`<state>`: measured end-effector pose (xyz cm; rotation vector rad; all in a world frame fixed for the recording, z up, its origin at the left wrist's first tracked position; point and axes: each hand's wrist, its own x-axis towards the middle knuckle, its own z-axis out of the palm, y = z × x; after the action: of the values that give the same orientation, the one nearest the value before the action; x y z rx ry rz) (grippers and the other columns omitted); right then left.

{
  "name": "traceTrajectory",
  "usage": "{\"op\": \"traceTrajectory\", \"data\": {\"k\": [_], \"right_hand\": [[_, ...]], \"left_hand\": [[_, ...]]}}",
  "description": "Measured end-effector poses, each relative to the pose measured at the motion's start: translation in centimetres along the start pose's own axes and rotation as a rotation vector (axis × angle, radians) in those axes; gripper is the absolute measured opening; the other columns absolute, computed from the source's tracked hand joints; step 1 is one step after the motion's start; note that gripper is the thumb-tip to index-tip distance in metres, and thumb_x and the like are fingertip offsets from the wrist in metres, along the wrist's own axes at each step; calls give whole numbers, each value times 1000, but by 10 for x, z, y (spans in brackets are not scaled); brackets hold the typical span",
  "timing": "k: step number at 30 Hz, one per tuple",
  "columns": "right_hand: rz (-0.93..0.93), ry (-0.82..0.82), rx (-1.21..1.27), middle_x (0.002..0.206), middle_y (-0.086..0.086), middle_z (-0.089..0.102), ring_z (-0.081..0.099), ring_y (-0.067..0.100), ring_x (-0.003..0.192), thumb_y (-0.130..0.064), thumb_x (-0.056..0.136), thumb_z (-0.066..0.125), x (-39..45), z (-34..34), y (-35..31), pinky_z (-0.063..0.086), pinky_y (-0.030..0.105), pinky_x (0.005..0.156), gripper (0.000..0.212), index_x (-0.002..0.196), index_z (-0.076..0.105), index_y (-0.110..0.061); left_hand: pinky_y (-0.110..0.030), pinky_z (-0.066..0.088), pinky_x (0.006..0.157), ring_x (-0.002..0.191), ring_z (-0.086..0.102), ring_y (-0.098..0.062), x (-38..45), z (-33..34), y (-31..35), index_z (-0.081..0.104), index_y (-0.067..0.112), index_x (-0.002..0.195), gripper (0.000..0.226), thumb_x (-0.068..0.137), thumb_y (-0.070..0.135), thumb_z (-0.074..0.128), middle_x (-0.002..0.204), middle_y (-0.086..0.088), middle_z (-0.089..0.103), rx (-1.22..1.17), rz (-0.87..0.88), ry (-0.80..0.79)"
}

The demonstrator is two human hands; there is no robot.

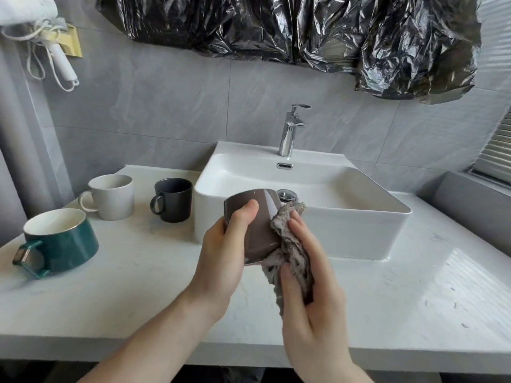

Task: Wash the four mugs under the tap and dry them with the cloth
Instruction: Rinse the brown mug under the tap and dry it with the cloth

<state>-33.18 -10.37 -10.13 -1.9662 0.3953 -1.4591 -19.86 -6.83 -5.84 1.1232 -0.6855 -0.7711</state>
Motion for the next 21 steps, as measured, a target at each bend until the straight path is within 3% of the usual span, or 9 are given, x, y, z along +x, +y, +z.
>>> {"op": "traceTrajectory", "data": {"k": [3,6,8,10,11,13,16,18,21], "right_hand": [[-96,10,-104,159,-10,48,68,51,109,14,89,47,-3,-7,17,61,63,83,81,150,49,-39],[-45,49,-48,147,-6,62,73,22,91,13,92,49,-5,-9,16,60,35,74,74,148,54,-36],[157,65,90,107,-9,79,64,7,67,12,100,49,0,-12,13,54,23,59,63,143,59,-33],[392,-45,162,64,2,66,53,21,49,6,105,46,6,-18,17,46,34,46,53,122,68,-39],[456,-117,164,57,6,56,47,23,47,4,105,45,8,-23,21,40,38,44,53,105,70,-42],[513,-183,104,59,2,55,42,23,48,3,105,43,12,-35,32,35,38,46,56,88,68,-44],[518,-133,-43,67,-7,68,53,15,47,-2,105,49,22,-56,41,42,28,48,45,112,70,-41],[501,-127,-104,73,-4,73,55,7,50,-2,105,50,29,-70,43,43,21,47,45,123,68,-39],[417,-233,-292,84,-6,74,64,8,68,-1,103,52,39,-82,47,47,16,61,48,122,65,-44]], "left_hand": [[-55,59,100,108,76,-32,-4,0,-4,78,13,118,52,93,56,61,111,-9,81,-5,-35,11],[-60,54,105,110,76,-32,-10,1,-6,77,13,121,59,87,58,59,115,-11,80,-55,-60,1],[-57,55,105,111,75,-34,-13,2,-3,77,14,120,55,90,58,63,116,-12,80,-91,-45,-13],[-50,57,97,111,75,-31,-17,4,2,78,17,116,51,88,56,62,114,-9,80,-75,10,-40],[-45,58,95,110,76,-26,-19,5,5,78,18,116,46,90,53,64,114,-6,81,-42,52,-67],[-33,61,91,110,75,-16,-23,6,12,77,17,117,42,91,46,61,115,-2,81,28,134,-120],[-15,56,82,107,75,-7,-24,-2,16,74,20,118,39,89,42,62,114,5,81,100,245,-157],[-13,54,84,109,73,-5,-20,-10,16,73,22,120,41,85,45,71,116,7,80,152,300,-140],[-16,55,85,112,72,-8,-10,-23,11,72,23,119,54,75,52,77,117,6,79,161,319,-73]]}}
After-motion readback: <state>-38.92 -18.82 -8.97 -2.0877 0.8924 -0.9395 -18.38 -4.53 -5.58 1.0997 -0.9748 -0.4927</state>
